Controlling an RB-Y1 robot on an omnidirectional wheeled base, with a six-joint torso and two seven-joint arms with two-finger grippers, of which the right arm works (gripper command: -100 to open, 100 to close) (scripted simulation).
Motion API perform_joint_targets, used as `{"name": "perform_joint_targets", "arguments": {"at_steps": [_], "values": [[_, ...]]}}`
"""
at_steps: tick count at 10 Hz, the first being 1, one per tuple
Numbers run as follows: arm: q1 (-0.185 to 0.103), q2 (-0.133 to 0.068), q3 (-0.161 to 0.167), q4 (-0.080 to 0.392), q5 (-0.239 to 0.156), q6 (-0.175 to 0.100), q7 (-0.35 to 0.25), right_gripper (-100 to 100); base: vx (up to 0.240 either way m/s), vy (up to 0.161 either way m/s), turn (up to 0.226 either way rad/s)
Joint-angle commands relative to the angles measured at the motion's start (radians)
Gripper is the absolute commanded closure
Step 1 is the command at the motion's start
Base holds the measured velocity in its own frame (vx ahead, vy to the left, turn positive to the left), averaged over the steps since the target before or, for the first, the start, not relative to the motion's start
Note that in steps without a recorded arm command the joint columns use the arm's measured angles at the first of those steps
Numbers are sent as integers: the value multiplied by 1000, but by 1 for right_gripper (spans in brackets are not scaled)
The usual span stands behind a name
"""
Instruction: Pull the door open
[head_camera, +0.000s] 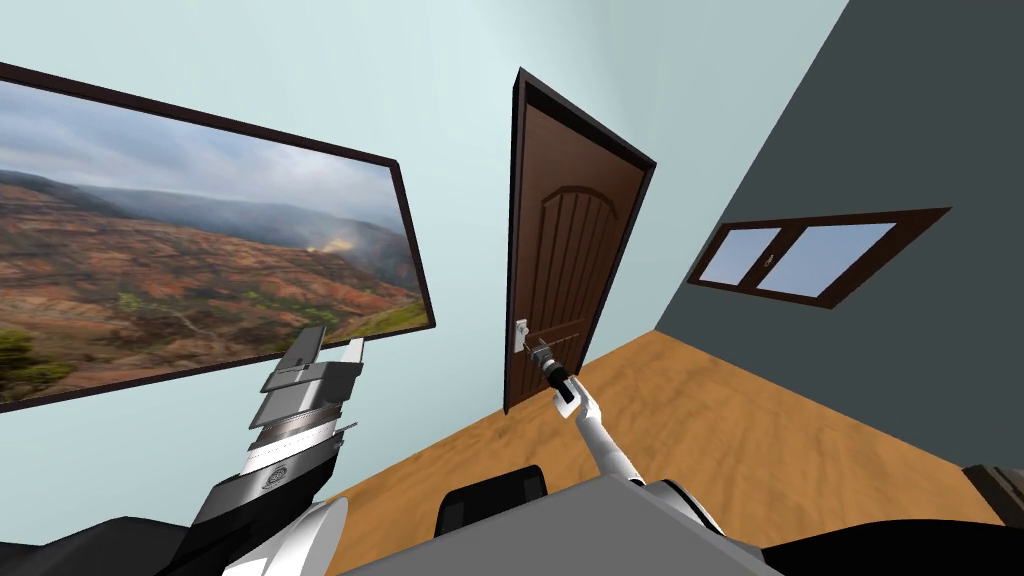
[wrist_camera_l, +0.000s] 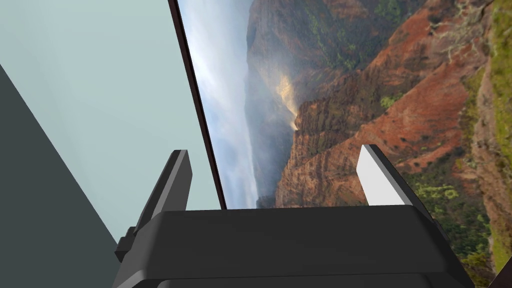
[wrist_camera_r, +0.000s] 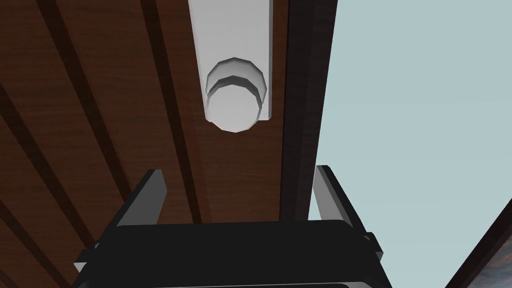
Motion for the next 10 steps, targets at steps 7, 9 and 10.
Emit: {"name": "perform_joint_targets", "arguments": {"at_steps": [7, 9, 10], "values": [[-116, 140, -165, 119, 86, 10, 102, -100, 85, -52, 104], [-119, 148, -171, 119, 92, 12, 104, -100, 85, -60, 43], [-119, 148, -171, 119, 92, 12, 104, 100, -9, 7, -17]]}}
